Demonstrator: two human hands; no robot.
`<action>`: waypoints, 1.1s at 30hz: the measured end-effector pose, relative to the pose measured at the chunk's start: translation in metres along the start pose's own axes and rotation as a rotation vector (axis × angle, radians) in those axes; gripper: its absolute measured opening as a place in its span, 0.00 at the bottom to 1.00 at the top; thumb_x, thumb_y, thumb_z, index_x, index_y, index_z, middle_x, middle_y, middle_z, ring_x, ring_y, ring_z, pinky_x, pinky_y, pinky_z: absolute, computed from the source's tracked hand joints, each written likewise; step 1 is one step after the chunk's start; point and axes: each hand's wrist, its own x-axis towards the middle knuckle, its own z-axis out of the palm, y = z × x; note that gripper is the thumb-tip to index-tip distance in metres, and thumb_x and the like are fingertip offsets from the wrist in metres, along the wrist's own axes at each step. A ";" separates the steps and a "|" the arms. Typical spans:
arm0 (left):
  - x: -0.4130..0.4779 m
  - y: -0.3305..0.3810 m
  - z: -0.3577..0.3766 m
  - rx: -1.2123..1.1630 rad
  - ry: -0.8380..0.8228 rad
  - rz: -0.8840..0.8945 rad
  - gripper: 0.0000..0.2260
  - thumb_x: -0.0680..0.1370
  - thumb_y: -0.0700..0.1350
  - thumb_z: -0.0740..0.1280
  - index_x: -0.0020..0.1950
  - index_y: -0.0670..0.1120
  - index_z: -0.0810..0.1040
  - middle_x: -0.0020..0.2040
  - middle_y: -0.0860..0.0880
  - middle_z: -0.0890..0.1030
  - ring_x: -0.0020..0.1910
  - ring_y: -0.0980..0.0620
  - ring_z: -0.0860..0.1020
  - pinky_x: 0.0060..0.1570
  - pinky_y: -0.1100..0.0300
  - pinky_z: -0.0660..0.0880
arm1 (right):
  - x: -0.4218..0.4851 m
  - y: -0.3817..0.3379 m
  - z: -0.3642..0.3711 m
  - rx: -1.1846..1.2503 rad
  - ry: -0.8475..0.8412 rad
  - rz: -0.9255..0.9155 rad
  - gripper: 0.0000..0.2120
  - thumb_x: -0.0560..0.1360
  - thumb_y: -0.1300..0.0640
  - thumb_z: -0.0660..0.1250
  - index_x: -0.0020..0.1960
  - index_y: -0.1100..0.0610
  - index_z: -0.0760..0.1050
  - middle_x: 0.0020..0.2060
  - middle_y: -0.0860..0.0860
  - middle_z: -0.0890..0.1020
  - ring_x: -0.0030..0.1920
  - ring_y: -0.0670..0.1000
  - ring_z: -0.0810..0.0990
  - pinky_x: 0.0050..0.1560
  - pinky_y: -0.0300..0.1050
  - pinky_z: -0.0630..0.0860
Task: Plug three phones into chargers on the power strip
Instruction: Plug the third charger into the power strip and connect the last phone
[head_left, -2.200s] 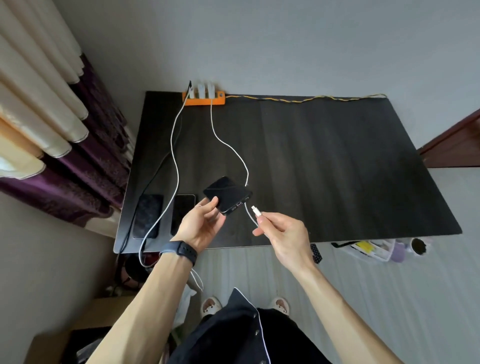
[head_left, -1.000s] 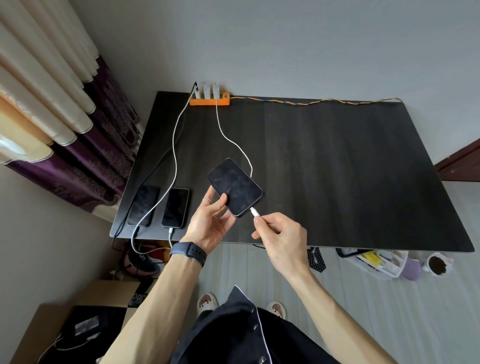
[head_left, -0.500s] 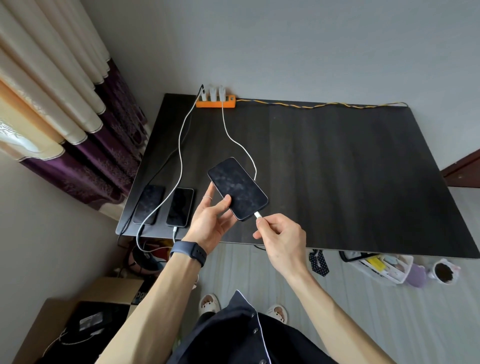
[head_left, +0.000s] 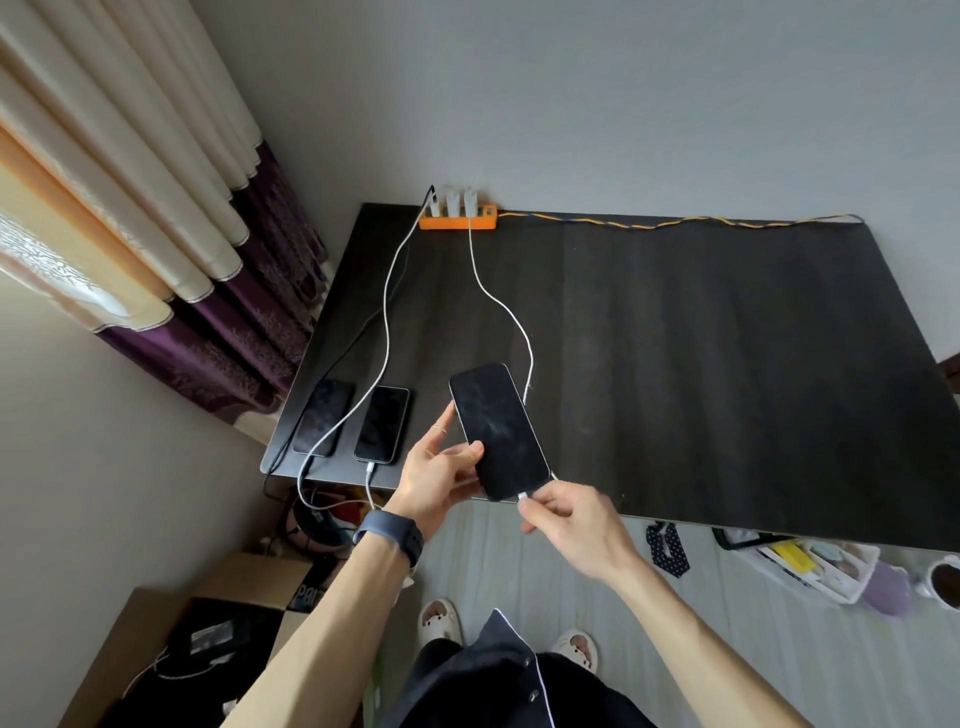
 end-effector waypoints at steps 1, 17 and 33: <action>-0.001 -0.003 -0.004 0.033 0.010 -0.028 0.29 0.79 0.36 0.66 0.74 0.62 0.68 0.43 0.46 0.84 0.44 0.49 0.85 0.43 0.54 0.82 | 0.002 0.006 -0.002 -0.068 -0.083 0.017 0.17 0.72 0.35 0.66 0.39 0.47 0.82 0.34 0.36 0.85 0.38 0.37 0.81 0.41 0.39 0.73; 0.022 -0.030 -0.069 0.500 0.077 -0.245 0.27 0.78 0.33 0.65 0.72 0.55 0.65 0.49 0.45 0.86 0.41 0.50 0.84 0.39 0.56 0.80 | 0.076 0.016 0.077 0.288 -0.203 0.258 0.09 0.77 0.53 0.70 0.44 0.59 0.75 0.35 0.51 0.77 0.35 0.50 0.74 0.35 0.43 0.71; 0.115 -0.005 -0.172 1.838 -0.019 0.025 0.36 0.79 0.54 0.61 0.81 0.56 0.43 0.81 0.46 0.38 0.79 0.39 0.36 0.74 0.33 0.41 | 0.203 -0.022 0.140 0.157 0.074 0.504 0.12 0.78 0.53 0.67 0.52 0.63 0.76 0.48 0.62 0.84 0.51 0.64 0.83 0.56 0.63 0.80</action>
